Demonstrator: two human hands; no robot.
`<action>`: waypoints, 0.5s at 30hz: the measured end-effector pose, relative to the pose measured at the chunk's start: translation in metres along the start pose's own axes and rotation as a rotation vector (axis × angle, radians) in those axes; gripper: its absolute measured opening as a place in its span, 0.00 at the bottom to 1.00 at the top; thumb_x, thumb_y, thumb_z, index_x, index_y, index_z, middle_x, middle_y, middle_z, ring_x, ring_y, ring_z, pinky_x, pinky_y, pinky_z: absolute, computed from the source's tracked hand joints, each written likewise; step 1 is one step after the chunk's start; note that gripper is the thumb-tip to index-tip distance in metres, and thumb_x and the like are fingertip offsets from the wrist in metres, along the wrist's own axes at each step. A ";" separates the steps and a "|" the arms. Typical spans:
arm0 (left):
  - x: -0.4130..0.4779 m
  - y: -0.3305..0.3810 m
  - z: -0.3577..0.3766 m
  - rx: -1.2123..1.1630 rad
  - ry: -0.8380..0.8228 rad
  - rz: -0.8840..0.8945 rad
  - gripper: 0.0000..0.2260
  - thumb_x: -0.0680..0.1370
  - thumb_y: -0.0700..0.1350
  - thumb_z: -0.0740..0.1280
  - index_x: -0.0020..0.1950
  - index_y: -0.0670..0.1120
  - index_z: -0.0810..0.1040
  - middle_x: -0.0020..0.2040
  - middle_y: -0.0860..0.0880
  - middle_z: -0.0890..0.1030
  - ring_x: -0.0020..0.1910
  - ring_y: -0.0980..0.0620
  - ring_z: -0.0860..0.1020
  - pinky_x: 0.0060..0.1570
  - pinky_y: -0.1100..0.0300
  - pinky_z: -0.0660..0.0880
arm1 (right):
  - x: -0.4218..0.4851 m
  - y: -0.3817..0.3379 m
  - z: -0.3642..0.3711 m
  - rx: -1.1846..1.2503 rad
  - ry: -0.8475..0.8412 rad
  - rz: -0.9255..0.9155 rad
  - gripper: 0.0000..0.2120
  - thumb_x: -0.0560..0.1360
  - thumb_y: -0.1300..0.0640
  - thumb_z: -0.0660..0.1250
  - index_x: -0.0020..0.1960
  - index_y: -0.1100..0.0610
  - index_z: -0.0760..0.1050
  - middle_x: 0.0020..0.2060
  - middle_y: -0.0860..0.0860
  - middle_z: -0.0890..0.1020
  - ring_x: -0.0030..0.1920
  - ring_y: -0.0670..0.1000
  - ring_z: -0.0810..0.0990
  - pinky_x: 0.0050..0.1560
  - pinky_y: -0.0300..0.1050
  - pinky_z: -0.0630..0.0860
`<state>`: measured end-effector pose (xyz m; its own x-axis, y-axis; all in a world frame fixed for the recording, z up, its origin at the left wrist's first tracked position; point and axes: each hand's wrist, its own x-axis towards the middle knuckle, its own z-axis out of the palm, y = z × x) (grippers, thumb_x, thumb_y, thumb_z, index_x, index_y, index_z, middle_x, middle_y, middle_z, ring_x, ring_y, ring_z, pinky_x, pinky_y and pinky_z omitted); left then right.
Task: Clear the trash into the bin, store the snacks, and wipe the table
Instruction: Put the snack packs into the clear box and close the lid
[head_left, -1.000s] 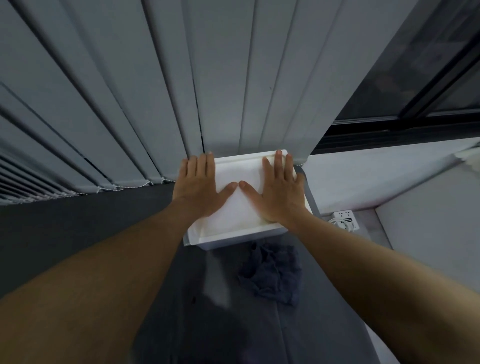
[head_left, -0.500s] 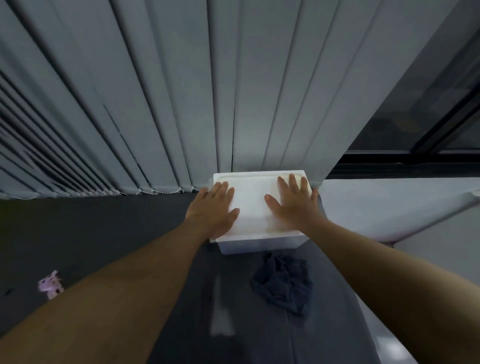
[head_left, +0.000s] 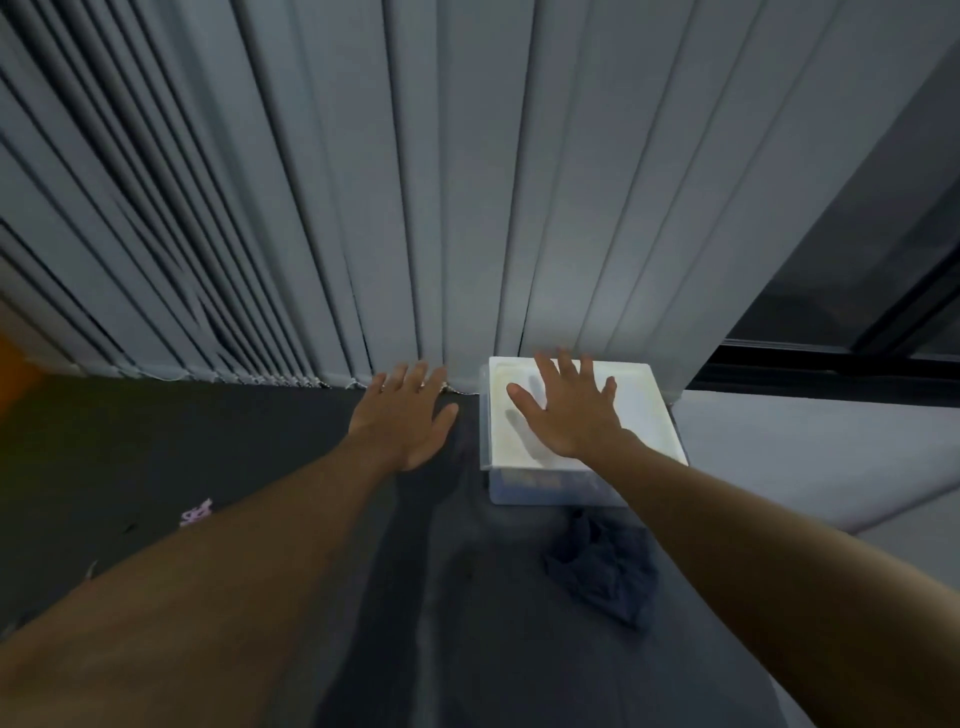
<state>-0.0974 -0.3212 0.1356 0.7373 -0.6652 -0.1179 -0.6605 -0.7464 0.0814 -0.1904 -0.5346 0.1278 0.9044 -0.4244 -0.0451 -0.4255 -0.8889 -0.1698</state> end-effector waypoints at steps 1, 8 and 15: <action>-0.006 -0.007 -0.003 -0.003 0.004 -0.006 0.29 0.83 0.60 0.46 0.82 0.49 0.49 0.82 0.46 0.50 0.81 0.44 0.48 0.78 0.45 0.46 | -0.002 -0.009 -0.002 0.000 0.006 -0.013 0.36 0.77 0.29 0.43 0.80 0.45 0.49 0.81 0.50 0.49 0.80 0.60 0.47 0.75 0.69 0.46; -0.056 -0.065 -0.019 -0.009 -0.013 -0.082 0.29 0.84 0.60 0.45 0.82 0.49 0.46 0.82 0.46 0.48 0.81 0.45 0.47 0.78 0.46 0.45 | -0.022 -0.077 -0.008 0.077 0.003 -0.093 0.34 0.79 0.31 0.46 0.80 0.46 0.50 0.81 0.52 0.51 0.80 0.59 0.46 0.76 0.66 0.46; -0.111 -0.123 -0.024 -0.043 -0.008 -0.134 0.29 0.84 0.59 0.45 0.82 0.49 0.45 0.82 0.46 0.48 0.81 0.46 0.46 0.79 0.47 0.44 | -0.048 -0.144 -0.002 0.119 0.021 -0.156 0.33 0.80 0.32 0.48 0.80 0.47 0.52 0.80 0.52 0.52 0.80 0.58 0.46 0.76 0.67 0.47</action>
<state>-0.0946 -0.1556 0.1620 0.8170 -0.5596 -0.1388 -0.5495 -0.8287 0.1063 -0.1723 -0.3864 0.1559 0.9576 -0.2879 0.0117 -0.2724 -0.9180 -0.2883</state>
